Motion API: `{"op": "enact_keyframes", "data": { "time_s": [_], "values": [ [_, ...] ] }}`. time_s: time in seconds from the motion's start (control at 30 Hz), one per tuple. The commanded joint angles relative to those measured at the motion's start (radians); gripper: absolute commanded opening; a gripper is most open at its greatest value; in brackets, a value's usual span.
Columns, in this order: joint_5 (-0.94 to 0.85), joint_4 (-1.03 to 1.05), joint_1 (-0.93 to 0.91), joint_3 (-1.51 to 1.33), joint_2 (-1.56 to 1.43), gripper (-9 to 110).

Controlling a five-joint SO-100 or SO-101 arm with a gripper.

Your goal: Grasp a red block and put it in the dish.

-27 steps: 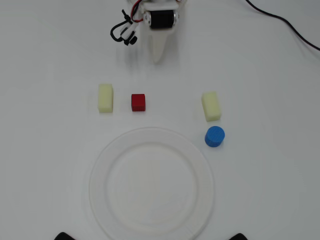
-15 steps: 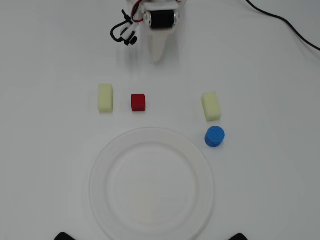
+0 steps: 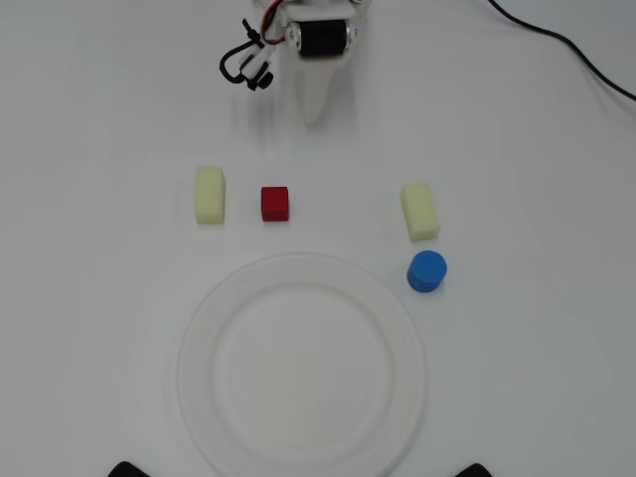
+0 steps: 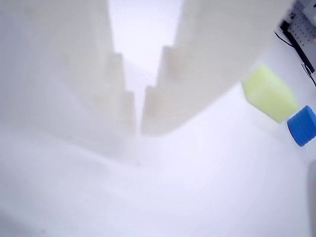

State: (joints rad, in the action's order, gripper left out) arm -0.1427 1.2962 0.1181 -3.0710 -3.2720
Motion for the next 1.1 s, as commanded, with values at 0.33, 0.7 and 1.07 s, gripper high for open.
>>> {"op": "enact_keyframes", "data": {
  "time_s": [0.33,0.7,1.07],
  "values": [
    [-0.002,-0.061,-0.029,0.244,0.161,0],
    [-0.012,-0.149,-0.051,0.795,0.986,6],
    [-0.003,-0.307,-0.081,1.015,1.419,31]
  ]
}}
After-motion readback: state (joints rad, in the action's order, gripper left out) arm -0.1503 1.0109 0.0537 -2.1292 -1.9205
